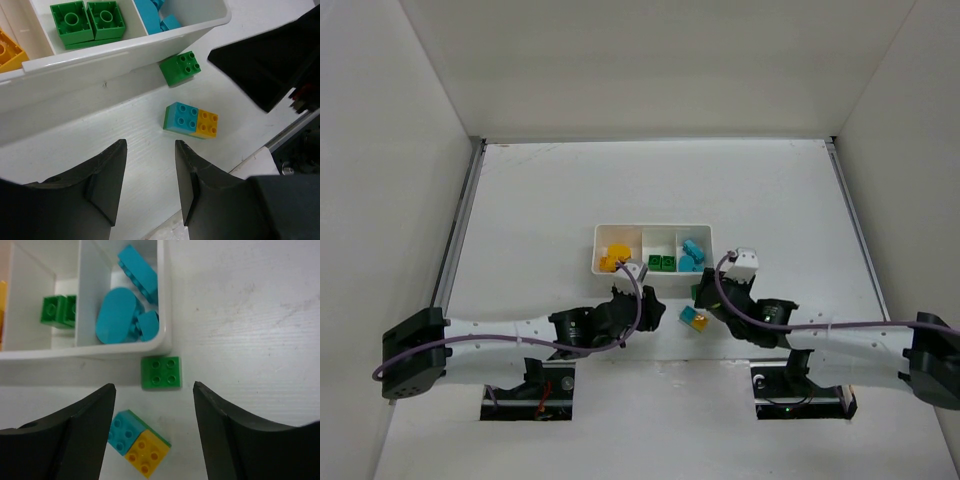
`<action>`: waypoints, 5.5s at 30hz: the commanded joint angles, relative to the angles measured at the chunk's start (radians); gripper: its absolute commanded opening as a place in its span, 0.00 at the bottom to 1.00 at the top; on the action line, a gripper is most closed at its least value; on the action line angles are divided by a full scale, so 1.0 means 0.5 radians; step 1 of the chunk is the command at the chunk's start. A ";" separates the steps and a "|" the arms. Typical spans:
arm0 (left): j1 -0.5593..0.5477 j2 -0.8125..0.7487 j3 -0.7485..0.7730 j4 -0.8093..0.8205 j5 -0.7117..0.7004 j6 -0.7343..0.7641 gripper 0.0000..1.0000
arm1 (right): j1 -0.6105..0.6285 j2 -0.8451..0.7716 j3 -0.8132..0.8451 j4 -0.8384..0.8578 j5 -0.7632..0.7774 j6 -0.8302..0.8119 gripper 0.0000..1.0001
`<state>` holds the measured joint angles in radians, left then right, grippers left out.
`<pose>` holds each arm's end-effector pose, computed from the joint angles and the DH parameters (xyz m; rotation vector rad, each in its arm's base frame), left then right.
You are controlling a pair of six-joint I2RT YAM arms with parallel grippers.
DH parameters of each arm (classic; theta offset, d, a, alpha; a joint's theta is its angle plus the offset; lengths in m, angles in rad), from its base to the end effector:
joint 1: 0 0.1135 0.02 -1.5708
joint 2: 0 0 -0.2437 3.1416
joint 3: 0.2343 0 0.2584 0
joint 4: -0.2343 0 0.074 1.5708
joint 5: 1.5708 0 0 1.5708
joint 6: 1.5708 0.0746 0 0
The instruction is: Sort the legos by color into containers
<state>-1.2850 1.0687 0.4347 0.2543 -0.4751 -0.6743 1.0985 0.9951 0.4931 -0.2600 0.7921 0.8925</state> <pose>0.1092 -0.2505 0.1746 0.2848 1.9816 -0.8449 0.1510 0.1788 0.1623 0.1546 2.0826 0.2705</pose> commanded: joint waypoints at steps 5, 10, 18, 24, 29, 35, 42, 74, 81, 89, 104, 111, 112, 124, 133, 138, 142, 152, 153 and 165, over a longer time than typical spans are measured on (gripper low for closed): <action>0.022 -0.027 0.045 0.108 0.033 0.002 0.41 | 0.013 0.317 0.011 0.065 -0.151 0.065 0.82; 0.016 -0.066 0.033 0.102 0.033 -0.004 0.41 | -0.088 0.501 0.029 0.268 -0.173 -0.018 0.82; 0.025 -0.140 0.023 0.081 0.033 0.014 0.41 | -0.134 0.801 0.143 0.357 -0.167 0.004 0.72; 0.062 -0.226 -0.001 0.047 0.033 0.038 0.41 | -0.122 1.016 0.198 0.394 -0.145 0.059 0.55; 0.093 -0.284 -0.013 0.004 0.033 0.054 0.41 | -0.030 0.968 0.204 0.266 -0.044 0.148 0.41; 0.163 -0.367 -0.026 -0.048 0.024 0.072 0.41 | 0.130 0.658 0.250 -0.081 0.081 0.252 0.37; 0.255 -0.465 -0.023 -0.110 0.012 0.075 0.41 | 0.262 0.336 0.324 -0.222 0.112 0.203 0.37; 0.568 -0.766 -0.017 -0.459 0.018 0.072 0.42 | -0.253 0.710 0.785 0.680 -0.360 -0.745 0.71; 0.571 -0.680 0.100 -0.563 0.174 0.115 0.43 | -0.015 0.091 0.291 0.279 -0.498 -0.675 0.42; 0.675 -0.570 0.269 -0.711 0.422 0.161 0.43 | 0.388 0.059 0.296 -0.504 -0.507 -0.371 0.82; 0.688 -0.646 0.207 -0.714 0.453 0.112 0.43 | 0.284 0.467 0.428 -0.490 -0.642 -0.511 0.88; 0.694 -0.692 0.158 -0.714 0.456 0.100 0.43 | 0.146 0.617 0.431 -0.293 -0.799 -0.650 0.83; 0.694 -0.695 0.152 -0.714 0.456 0.097 0.43 | 0.136 0.639 0.440 -0.281 -0.802 -0.665 0.82; 0.694 -0.717 0.122 -0.729 0.456 0.078 0.43 | 0.063 0.790 0.474 -0.146 -0.799 -0.745 0.56; 0.700 -0.738 0.097 -0.726 0.456 0.048 0.43 | 0.007 0.609 0.382 -0.002 -0.869 -0.693 0.37; 0.676 -0.790 0.085 -0.705 0.453 -0.007 0.43 | -0.063 0.465 0.336 0.167 -0.992 -0.622 0.33; 0.663 -0.895 -0.010 -0.576 0.447 -0.154 0.43 | -0.180 0.293 0.299 0.415 -1.203 -0.524 0.32; 0.544 -1.052 -0.326 0.114 0.462 -0.431 0.46 | -0.449 0.115 0.192 0.973 -1.572 -0.095 0.29; 0.516 -1.018 -0.342 0.187 0.465 -0.434 0.48 | -0.468 0.111 0.168 1.041 -1.608 -0.034 0.29; 0.384 -0.662 -0.480 0.869 0.364 -0.544 0.54 | -0.502 0.105 -0.050 1.600 -1.627 0.433 0.30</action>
<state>-1.0935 0.7311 0.2035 0.5308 -0.2630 -0.9173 0.8448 1.0637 0.4824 0.3721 -0.0090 1.0340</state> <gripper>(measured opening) 0.541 0.436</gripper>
